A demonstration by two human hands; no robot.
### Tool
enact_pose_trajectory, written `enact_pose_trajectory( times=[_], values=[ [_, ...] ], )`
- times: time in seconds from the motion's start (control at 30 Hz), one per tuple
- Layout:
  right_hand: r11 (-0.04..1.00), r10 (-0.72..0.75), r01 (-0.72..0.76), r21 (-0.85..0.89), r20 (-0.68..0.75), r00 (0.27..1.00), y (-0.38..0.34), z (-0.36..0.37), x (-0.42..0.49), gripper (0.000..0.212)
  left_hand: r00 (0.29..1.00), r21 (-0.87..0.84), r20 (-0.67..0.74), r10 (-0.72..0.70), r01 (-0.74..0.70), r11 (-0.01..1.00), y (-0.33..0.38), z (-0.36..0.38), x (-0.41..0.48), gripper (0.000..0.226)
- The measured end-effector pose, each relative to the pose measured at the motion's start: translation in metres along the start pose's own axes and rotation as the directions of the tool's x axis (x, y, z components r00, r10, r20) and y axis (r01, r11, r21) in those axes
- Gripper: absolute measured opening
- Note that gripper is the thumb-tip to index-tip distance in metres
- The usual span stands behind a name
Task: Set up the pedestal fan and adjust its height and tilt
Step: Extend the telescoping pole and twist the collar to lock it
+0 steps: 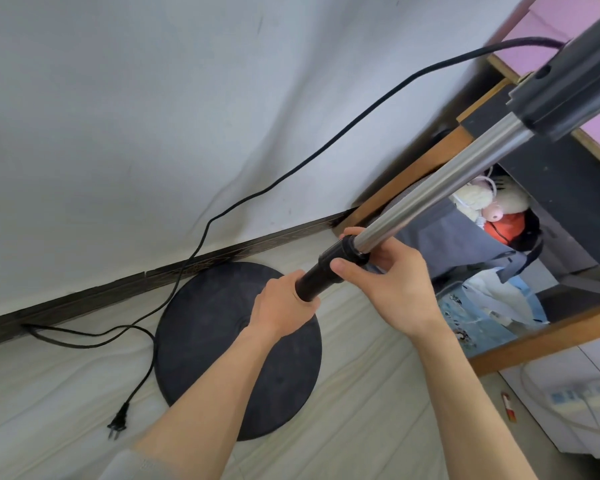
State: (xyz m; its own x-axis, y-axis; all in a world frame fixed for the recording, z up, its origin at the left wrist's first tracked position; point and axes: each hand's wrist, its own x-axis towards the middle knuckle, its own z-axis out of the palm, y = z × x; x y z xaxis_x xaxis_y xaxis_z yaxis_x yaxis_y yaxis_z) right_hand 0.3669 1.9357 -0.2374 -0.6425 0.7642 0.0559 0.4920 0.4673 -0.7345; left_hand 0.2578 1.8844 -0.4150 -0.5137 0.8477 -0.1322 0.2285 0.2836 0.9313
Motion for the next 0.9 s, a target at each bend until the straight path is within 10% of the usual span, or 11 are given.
enact_pose_trajectory(
  times=[0.27, 0.53, 0.77, 0.9],
  values=[
    [1.000, -0.020, 0.017, -0.024, -0.125, 0.992, 0.005, 0.011, 0.001, 0.039, 1.000, 0.003, -0.028, -0.004, 0.004, 1.000, -0.001, 0.001, 0.001, 0.017],
    [0.843, -0.008, -0.065, 0.533, 0.133, 0.991, 0.020, 0.041, 0.021, 0.023, 0.997, -0.056, 0.055, 0.048, -0.045, 0.997, -0.017, 0.002, 0.005, 0.020],
    [0.841, 0.239, 0.013, 0.541, -0.393, 0.888, 0.015, 0.087, 0.018, 0.029, 0.994, -0.094, -0.102, -0.027, 0.017, 0.995, -0.045, 0.027, 0.003, 0.015],
    [0.818, 0.185, 0.030, 0.574, -0.312, 0.932, 0.015, 0.082, 0.018, 0.033, 0.991, -0.098, -0.130, -0.040, 0.027, 0.995, -0.045, 0.029, 0.003, 0.018]
  ],
)
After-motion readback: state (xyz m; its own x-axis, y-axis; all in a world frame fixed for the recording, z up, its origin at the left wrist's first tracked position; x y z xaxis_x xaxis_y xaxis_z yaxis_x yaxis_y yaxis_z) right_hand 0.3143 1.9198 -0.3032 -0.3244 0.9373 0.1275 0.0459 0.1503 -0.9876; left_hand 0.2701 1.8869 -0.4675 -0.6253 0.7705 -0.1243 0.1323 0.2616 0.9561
